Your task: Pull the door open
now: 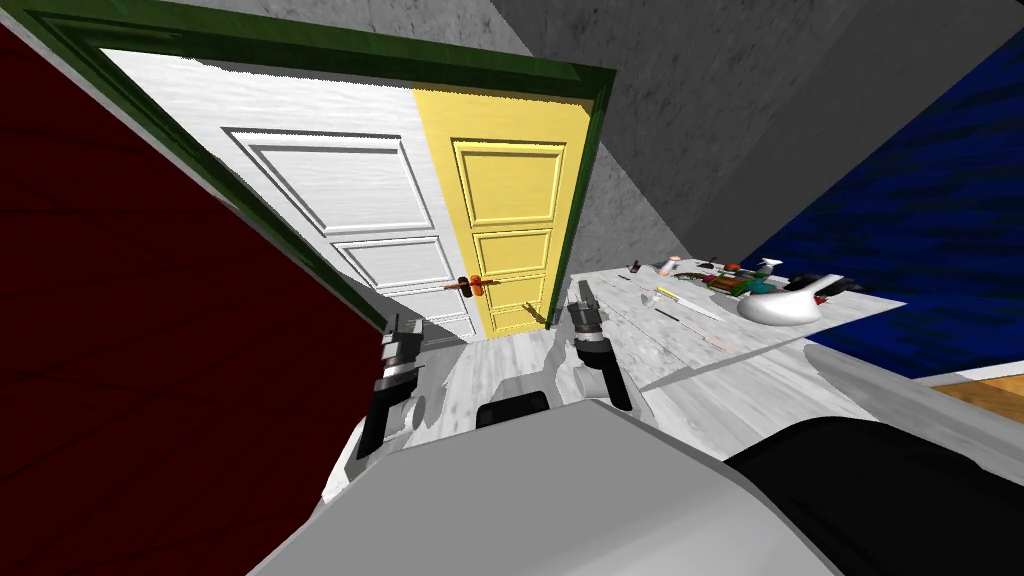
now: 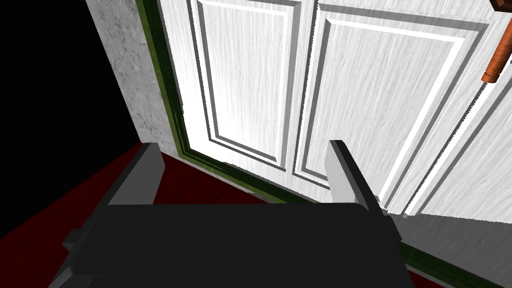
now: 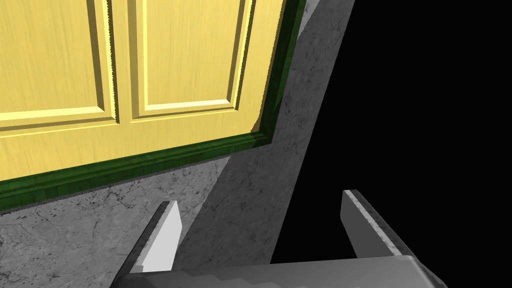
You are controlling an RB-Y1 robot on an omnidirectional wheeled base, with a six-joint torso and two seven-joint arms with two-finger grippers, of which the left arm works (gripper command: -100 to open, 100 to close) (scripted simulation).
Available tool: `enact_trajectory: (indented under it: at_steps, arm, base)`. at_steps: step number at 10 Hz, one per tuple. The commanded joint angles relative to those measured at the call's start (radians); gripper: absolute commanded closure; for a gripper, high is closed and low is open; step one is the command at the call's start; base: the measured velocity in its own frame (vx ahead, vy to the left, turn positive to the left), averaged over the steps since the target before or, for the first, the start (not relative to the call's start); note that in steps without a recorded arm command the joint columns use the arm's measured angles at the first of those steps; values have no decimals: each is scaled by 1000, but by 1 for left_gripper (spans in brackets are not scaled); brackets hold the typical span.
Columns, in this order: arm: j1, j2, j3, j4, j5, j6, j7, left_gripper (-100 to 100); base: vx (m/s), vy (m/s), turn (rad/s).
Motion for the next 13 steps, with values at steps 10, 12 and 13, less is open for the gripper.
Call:
enact_trajectory:
  at_steps: [10, 12, 13]
  arm:
    - [-96, 71, 29, 257, 31, 55, 40, -100]
    - [-117, 84, 35, 311, 37, 67, 47, -100]
    - [-128, 91, 38, 337, 40, 73, 51, -100]
  base:
    - [86, 11, -74]
    - [103, 21, -78]
    - [112, 8, -68]
